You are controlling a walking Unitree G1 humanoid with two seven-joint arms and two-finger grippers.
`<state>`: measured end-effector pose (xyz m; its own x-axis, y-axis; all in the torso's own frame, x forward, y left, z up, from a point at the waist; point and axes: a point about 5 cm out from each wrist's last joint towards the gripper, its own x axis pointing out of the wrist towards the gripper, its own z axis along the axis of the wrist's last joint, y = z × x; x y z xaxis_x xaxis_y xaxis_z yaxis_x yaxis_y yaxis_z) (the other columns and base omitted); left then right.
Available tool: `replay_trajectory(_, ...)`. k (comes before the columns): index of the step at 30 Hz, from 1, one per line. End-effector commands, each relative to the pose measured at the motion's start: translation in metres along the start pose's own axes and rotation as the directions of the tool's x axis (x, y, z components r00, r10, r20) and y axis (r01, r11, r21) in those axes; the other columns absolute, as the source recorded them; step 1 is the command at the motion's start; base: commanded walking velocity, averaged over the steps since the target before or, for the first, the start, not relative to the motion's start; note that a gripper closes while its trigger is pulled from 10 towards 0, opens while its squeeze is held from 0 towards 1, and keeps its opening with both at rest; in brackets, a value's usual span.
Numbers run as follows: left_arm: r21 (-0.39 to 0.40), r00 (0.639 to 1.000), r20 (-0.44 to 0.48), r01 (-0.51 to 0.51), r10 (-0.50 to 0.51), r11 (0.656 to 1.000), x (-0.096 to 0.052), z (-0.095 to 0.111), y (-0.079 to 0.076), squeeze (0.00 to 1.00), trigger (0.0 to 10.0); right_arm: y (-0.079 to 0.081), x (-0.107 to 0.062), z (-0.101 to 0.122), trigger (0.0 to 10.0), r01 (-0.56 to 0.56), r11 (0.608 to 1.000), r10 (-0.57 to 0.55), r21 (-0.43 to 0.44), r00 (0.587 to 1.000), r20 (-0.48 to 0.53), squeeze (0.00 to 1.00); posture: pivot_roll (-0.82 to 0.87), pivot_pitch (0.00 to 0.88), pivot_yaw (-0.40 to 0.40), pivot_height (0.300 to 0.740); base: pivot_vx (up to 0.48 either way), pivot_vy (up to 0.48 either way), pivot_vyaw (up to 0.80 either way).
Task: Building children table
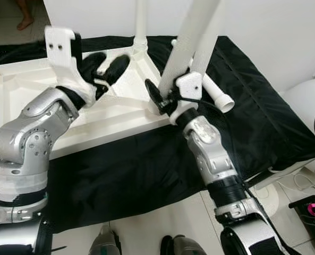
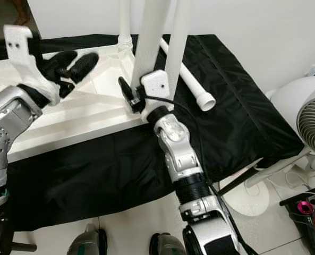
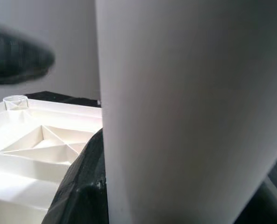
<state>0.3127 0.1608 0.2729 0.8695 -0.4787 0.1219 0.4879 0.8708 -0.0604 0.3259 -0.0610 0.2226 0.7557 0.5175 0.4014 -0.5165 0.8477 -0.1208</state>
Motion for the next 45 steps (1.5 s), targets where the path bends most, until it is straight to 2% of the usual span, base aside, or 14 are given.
replay_trajectory(1,0.036,0.994,-0.105,-0.015,0.019,0.999,-0.001,-0.018,0.005,0.00,10.0,0.000,-0.005,0.005,10.0,-0.010,1.000,0.010,0.012,1.000,0.017,0.00,-0.02,0.095,-0.051,0.740,0.000,0.000,0.00)
replay_trajectory(4,0.115,0.976,-0.207,-0.039,0.062,0.993,-0.003,-0.035,0.011,0.00,10.0,-0.003,-0.013,0.006,10.0,-0.014,1.000,0.014,0.027,1.000,0.025,0.00,-0.02,0.093,-0.047,0.740,0.000,0.000,0.00)
replay_trajectory(6,0.115,0.976,-0.207,-0.039,0.062,0.993,-0.003,-0.035,0.011,0.00,10.0,-0.003,-0.013,0.006,10.0,-0.014,1.000,0.014,0.027,1.000,0.025,0.00,-0.02,0.093,-0.047,0.740,0.000,0.000,0.00)
replay_trajectory(10,0.179,0.959,-0.270,-0.040,0.088,0.983,-0.005,-0.046,0.015,0.00,10.0,-0.003,-0.019,0.008,10.0,-0.022,0.998,0.020,0.052,0.999,0.032,0.00,-0.03,0.092,-0.043,0.740,0.000,0.000,0.00)
replay_trajectory(12,0.250,0.927,-0.352,-0.037,0.126,0.967,-0.007,-0.061,0.020,0.00,10.0,-0.006,-0.028,0.008,10.0,-0.014,0.998,0.013,0.065,1.000,0.017,0.00,-0.03,0.087,-0.036,0.740,0.000,0.000,0.00)
replay_trajectory(15,0.274,0.910,-0.385,-0.043,0.151,0.961,-0.008,-0.068,0.024,0.00,10.0,-0.008,-0.032,0.006,10.0,-0.007,0.998,0.007,0.068,1.000,0.004,0.00,-0.03,0.086,-0.032,0.740,0.000,0.000,0.00)
replay_trajectory(19,0.321,0.863,-0.458,-0.065,0.215,0.945,-0.013,-0.083,0.035,0.00,10.0,-0.011,-0.038,0.006,10.0,0.003,0.998,-0.003,0.066,1.000,-0.010,0.00,-0.04,0.081,-0.024,0.740,0.000,0.000,0.00)
replay_trajectory(22,0.335,0.855,-0.468,-0.062,0.223,0.940,-0.014,-0.086,0.037,0.00,10.0,-0.012,-0.039,0.007,10.0,0.004,0.998,-0.004,0.067,1.000,-0.010,0.00,-0.04,0.081,-0.024,0.740,0.000,0.000,0.00)
replay_trajectory(24,0.358,0.827,-0.495,-0.084,0.265,0.930,-0.017,-0.093,0.045,0.00,10.0,-0.012,-0.040,0.007,10.0,0.003,0.998,-0.002,0.064,1.000,-0.014,0.00,-0.04,0.074,-0.022,0.740,0.000,0.000,0.00)
replay_trajectory(28,0.367,0.806,-0.510,-0.110,0.299,0.924,-0.018,-0.097,0.052,0.00,10.0,-0.013,-0.041,0.007,10.0,-0.001,0.998,0.002,0.059,1.000,-0.021,0.00,-0.04,0.071,-0.020,0.740,0.000,0.000,0.00)
replay_trajectory(34,0.387,0.767,-0.514,-0.193,0.385,0.902,-0.012,-0.095,0.065,0.00,10.0,-0.015,-0.041,0.008,10.0,0.001,0.999,0.000,0.049,1.000,-0.025,0.00,-0.04,0.066,-0.017,0.740,0.000,0.000,0.00)
replay_trajectory(42,0.384,0.764,-0.525,-0.179,0.374,0.906,-0.006,-0.097,0.064,0.00,10.0,-0.015,-0.041,0.008,10.0,0.002,0.999,-0.001,0.042,1.000,-0.028,0.00,-0.04,0.071,-0.010,0.740,0.000,0.000,0.00)
replay_trajectory(44,0.380,0.764,-0.540,-0.153,0.353,0.912,-0.002,-0.100,0.062,0.00,7.9,-0.015,-0.042,0.008,10.0,0.003,0.999,-0.001,0.036,0.999,-0.033,0.00,-0.05,0.071,-0.009,0.740,0.000,0.000,0.00)
replay_trajectory(45,0.378,0.766,-0.543,-0.144,0.345,0.915,-0.001,-0.100,0.062,0.00,7.6,-0.015,-0.042,0.008,10.0,0.004,0.999,-0.003,0.035,0.999,-0.034,0.00,-0.05,0.073,-0.007,0.740,0.000,0.000,0.00)
